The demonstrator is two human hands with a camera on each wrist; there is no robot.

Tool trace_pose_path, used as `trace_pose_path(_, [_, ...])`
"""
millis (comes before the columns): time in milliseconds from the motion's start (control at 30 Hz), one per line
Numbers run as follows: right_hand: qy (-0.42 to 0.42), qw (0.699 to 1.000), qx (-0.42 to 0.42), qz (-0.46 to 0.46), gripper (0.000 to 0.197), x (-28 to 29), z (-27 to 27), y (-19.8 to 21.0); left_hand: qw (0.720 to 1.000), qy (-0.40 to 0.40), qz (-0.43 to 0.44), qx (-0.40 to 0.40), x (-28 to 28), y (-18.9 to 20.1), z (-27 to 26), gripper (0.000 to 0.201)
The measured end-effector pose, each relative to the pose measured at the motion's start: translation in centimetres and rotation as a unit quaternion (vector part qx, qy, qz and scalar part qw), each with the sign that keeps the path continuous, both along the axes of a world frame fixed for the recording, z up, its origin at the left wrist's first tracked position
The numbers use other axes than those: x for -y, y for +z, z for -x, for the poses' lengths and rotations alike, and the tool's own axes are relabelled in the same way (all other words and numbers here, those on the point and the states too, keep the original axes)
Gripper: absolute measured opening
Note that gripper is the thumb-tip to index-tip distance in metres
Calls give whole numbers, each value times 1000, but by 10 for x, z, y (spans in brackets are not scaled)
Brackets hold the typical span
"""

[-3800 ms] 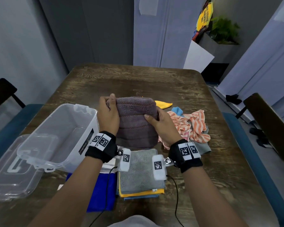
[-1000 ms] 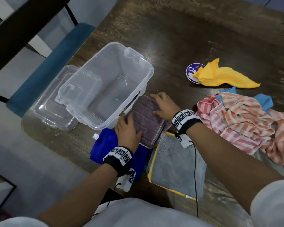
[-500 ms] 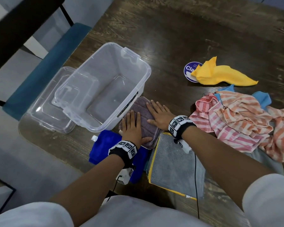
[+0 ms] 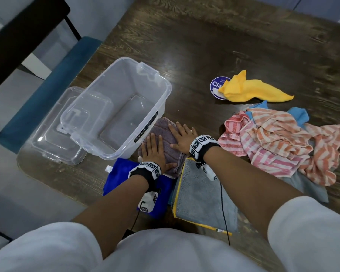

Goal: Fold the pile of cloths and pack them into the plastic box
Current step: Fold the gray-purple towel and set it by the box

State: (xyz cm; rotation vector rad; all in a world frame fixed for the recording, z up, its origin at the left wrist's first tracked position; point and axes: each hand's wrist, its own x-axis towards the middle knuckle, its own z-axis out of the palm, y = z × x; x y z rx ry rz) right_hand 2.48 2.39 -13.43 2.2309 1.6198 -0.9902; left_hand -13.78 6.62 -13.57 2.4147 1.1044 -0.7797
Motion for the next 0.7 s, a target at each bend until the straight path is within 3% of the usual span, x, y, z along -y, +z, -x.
trace_pose_path(100, [-22,1000,-7,4,82,13,-3,12,1000,-9,0,4,-2,6,2,129])
trace_pose_path(233, [-119,990,-50,-52,72,52,-18,23,1000,3,-1,5,1,26,-6,117])
trace_pose_path(333, [-201,972,-80,-91,64,91,-35,25,999,6,-30,41,18,43,-25,85])
trace_pose_path(433, [-262,955,-84,-111,55,133,-50,29,985,-22,-44,163,45,57,-51,59])
trace_pose_path(533, [-302,945,-53,-113,40,174,-61,31,969,-99,6,225,88,63,-77,63])
trace_pose_path(700, [-383,917,-16,-110,27,242,-73,25,955,-248,29,163,157,48,-89,82])
